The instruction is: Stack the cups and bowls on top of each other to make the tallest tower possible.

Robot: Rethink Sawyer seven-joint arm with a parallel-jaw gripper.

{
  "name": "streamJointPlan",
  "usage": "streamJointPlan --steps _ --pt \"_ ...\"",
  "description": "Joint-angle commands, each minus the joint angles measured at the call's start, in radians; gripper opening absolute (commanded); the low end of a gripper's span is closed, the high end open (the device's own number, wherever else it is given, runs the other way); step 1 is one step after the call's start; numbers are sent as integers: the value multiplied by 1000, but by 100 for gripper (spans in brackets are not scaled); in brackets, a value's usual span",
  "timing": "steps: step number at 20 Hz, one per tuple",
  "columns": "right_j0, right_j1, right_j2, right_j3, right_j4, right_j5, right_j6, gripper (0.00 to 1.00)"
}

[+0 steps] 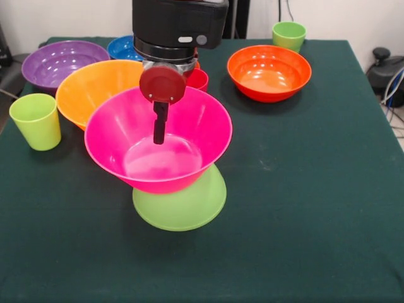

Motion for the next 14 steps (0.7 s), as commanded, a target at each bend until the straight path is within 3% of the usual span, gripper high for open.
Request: streamJointPlan --steps 1,14 --pt "54 93 117 92 31 -82 132 100" --pt "87 129 105 87 101 -115 139 100"
